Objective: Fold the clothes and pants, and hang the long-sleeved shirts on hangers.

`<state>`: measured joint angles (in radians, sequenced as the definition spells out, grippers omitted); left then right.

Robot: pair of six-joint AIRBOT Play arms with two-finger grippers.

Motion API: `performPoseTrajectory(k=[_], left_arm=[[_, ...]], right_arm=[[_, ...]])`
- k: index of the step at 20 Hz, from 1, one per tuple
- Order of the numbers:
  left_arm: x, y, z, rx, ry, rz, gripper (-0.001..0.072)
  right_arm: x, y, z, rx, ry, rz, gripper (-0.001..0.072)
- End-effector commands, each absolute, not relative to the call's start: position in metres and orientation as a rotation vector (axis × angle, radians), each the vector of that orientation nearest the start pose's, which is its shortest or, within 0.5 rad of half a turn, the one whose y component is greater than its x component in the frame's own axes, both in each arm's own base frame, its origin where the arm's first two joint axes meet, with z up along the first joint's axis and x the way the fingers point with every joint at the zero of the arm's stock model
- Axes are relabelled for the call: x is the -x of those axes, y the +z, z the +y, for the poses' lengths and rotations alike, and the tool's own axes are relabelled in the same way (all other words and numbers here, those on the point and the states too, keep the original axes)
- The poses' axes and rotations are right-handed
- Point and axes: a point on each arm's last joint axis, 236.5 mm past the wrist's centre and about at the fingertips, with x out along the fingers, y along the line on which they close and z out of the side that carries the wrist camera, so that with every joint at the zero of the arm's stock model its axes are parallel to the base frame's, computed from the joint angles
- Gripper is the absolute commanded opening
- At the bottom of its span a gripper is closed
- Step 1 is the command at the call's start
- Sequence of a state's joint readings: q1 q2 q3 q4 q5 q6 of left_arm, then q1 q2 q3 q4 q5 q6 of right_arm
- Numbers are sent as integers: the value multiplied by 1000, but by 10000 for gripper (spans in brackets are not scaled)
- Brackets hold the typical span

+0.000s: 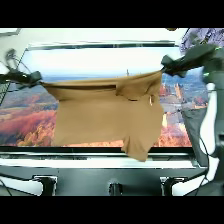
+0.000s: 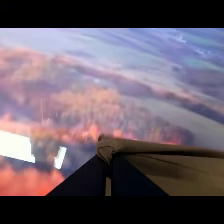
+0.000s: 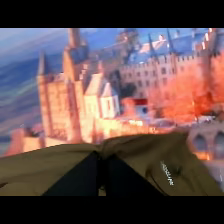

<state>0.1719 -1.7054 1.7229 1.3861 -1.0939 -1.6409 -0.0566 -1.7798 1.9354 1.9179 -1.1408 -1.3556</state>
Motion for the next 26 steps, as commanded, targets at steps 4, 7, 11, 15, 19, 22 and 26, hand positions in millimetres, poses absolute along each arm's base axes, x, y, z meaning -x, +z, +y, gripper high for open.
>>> performPoseTrajectory(k=[4, 7, 11, 15, 19, 22, 26], left_arm=[[-581, -39, 38, 338, 78, 1069, 16], [-558, -49, 32, 337, 65, 1179, 16], [-517, -61, 22, 338, 47, 1362, 16], [-487, -65, 11, 334, 24, 1498, 17], [-468, -69, 2, 325, 10, 1577, 17], [-456, -80, -5, 321, 3, 1625, 17], [-450, -94, -9, 323, 4, 1662, 20]], right_arm=[[-614, -7, 44, -541, 0, 988, 35], [-597, -6, 37, -478, -21, 1048, 35], [-558, -15, 28, -402, -57, 1208, 35], [-533, -25, 24, -374, -81, 1320, 35], [-522, -30, 15, -337, -111, 1366, 35], [-516, -35, 10, -314, -131, 1396, 35], [-514, -49, 15, -330, -120, 1431, 36]])
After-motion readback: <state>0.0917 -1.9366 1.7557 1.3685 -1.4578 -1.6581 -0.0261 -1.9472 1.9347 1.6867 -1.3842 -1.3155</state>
